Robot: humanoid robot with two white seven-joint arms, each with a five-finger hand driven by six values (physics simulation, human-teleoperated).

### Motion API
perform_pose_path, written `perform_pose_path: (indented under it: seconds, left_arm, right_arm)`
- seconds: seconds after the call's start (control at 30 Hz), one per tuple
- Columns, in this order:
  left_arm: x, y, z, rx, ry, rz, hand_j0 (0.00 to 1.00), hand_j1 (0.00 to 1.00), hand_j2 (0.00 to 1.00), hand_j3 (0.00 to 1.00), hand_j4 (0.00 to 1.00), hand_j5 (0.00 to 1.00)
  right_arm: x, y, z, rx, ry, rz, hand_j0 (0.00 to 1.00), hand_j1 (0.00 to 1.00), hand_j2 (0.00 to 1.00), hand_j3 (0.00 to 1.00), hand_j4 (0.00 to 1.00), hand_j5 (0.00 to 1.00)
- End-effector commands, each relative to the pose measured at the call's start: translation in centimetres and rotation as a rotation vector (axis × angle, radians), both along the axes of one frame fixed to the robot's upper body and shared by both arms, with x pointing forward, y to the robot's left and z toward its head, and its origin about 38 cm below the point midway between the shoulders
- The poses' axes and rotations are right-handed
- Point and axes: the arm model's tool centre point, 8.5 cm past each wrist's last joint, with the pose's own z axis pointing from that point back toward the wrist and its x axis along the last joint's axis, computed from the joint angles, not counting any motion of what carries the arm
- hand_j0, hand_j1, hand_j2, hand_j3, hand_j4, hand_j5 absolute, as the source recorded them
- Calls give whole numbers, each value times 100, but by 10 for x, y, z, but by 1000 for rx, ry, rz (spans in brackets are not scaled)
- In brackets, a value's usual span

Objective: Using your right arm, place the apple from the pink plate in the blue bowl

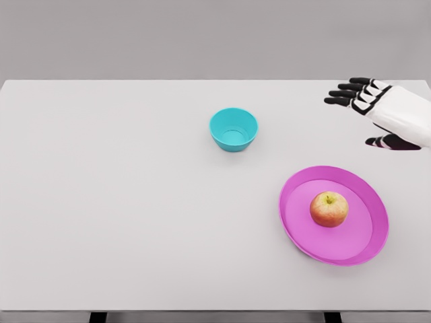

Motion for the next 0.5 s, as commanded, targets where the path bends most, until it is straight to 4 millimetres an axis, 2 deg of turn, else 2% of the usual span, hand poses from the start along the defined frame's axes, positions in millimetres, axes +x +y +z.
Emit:
perform_pose_path:
  seconds: [0.0, 0.23, 0.33, 0.4, 0.47]
  left_arm:
    - [0, 0, 0, 0, 0, 1, 100, 100, 100, 100, 100, 100]
    - [0, 0, 0, 0, 0, 1, 100, 100, 100, 100, 100, 100]
    - [0, 0, 0, 0, 0, 1, 100, 100, 100, 100, 100, 100]
    - [0, 0, 0, 0, 0, 1, 100, 100, 100, 100, 100, 100]
    - [0, 0, 0, 0, 0, 1, 100, 100, 100, 100, 100, 100]
  right_arm:
    - [0, 1, 1, 4, 0, 3, 100, 100, 100, 100, 100, 100]
    - [-5, 0, -4, -25, 27, 26, 100, 100, 100, 100, 100, 100]
    - [-7, -14, -6, -225, 180, 5, 100, 100, 100, 100, 100, 100]
    - [-12, -15, -7, -233, 274, 29, 100, 100, 100, 100, 100, 100]
    - [-12, -14, 0, -186, 269, 41, 100, 100, 100, 100, 100, 100]
